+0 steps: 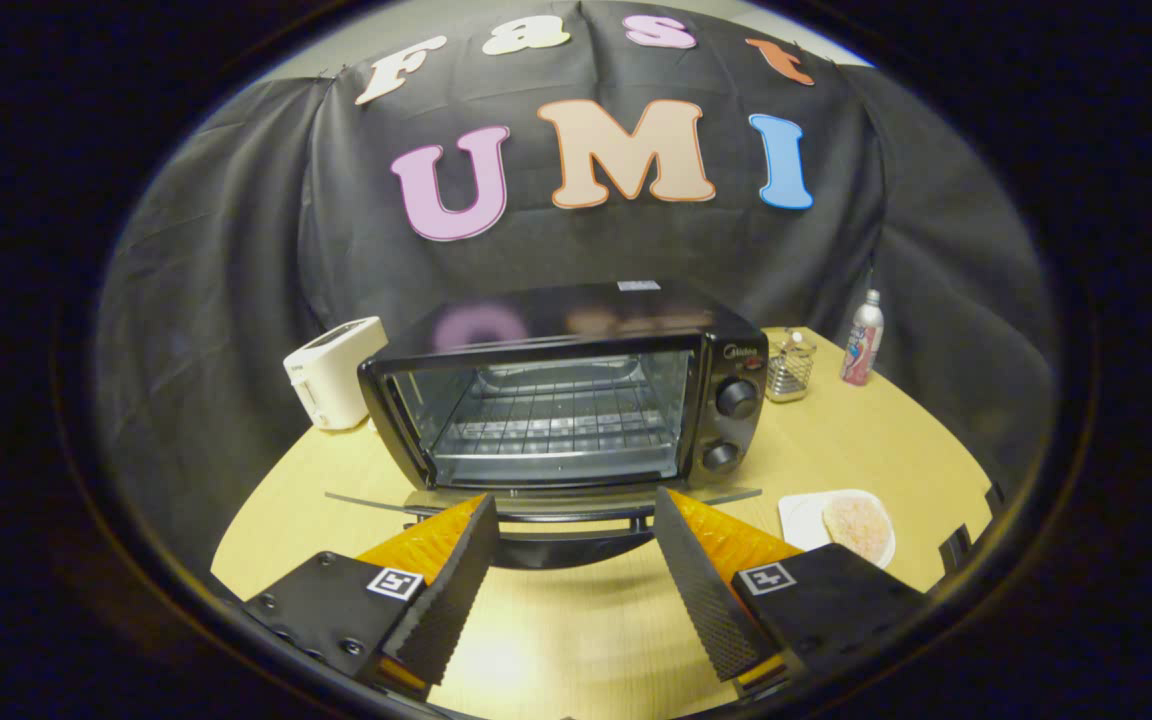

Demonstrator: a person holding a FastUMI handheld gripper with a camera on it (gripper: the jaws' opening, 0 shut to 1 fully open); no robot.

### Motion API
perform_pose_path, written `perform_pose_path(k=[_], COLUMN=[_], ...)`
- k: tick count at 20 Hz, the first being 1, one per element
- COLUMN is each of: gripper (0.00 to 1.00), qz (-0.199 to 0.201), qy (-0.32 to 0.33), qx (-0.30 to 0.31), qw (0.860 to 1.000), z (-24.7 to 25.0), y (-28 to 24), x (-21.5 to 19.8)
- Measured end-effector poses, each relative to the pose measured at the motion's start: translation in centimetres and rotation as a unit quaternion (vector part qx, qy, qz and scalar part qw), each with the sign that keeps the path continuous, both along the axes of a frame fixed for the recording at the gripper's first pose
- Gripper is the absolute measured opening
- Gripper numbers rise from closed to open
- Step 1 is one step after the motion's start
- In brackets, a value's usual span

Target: Open the toaster oven, put the food inside, and close the toaster oven door.

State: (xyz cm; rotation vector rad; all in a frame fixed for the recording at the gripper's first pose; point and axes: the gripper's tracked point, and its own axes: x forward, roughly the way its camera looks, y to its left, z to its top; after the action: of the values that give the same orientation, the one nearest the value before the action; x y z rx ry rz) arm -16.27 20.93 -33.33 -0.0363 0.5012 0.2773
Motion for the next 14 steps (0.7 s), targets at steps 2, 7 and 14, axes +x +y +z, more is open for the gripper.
perform_pose_path(k=[2, 7, 14], gripper=[0.98, 0.95, 0.94], qz=[0.000, -0.005, -0.015], qy=[0.016, 0.086, 0.127], qx=[-0.004, -0.029, -0.031], qw=[1.000, 0.996, 0.991], z=[-1.4, -6.8, -10.4], y=[-0.6, -2.2, -2.6], x=[-1.0, -3.5, -4.2])
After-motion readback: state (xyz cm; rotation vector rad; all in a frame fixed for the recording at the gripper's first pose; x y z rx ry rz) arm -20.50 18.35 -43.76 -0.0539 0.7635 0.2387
